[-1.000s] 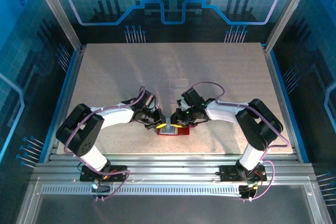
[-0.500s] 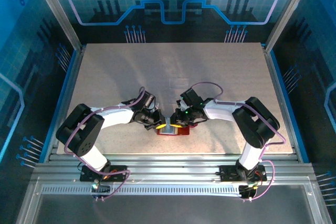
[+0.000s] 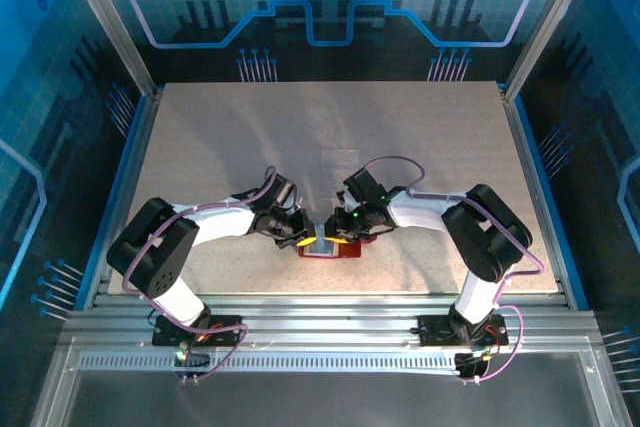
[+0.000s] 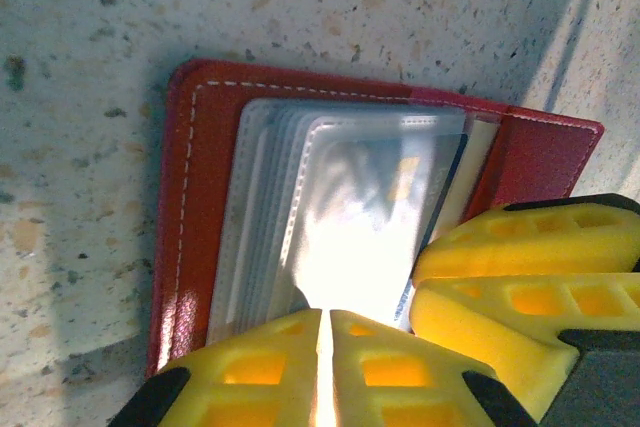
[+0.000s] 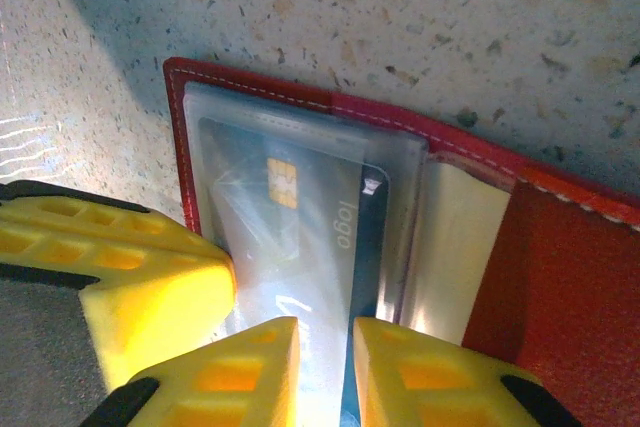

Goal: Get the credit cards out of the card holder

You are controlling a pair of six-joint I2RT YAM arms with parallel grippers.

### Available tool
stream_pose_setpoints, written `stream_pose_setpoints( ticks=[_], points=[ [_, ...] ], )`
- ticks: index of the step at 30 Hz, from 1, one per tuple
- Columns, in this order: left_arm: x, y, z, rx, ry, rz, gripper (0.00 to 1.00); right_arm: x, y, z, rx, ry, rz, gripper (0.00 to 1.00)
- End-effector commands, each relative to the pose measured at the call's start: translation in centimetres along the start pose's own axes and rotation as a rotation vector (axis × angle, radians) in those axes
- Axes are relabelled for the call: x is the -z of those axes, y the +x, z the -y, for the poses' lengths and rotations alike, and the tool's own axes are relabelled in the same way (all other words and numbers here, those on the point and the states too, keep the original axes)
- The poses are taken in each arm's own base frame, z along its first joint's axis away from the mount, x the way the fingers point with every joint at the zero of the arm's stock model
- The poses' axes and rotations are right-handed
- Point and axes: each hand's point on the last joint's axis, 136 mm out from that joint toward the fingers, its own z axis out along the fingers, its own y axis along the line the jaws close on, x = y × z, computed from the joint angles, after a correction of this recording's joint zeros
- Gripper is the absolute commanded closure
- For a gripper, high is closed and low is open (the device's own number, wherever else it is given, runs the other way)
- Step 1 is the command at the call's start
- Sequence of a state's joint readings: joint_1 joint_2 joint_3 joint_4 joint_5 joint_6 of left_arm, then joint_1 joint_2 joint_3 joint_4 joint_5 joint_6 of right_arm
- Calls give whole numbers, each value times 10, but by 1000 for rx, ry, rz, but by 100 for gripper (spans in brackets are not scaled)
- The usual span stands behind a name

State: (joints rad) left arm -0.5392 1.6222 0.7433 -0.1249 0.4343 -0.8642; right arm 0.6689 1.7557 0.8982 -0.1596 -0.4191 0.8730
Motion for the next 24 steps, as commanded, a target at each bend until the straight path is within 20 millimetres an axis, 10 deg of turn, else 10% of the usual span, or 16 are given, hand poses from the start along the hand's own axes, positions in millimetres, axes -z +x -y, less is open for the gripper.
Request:
stream_pose_setpoints(
  ticks=[1, 24],
  points=[
    [-3, 2, -9, 21, -14, -18, 89, 0, 2, 3, 12, 50, -3, 77],
    [12, -2, 11, -42, 0, 0, 88, 28, -3, -19, 46, 15, 52, 76]
  ],
)
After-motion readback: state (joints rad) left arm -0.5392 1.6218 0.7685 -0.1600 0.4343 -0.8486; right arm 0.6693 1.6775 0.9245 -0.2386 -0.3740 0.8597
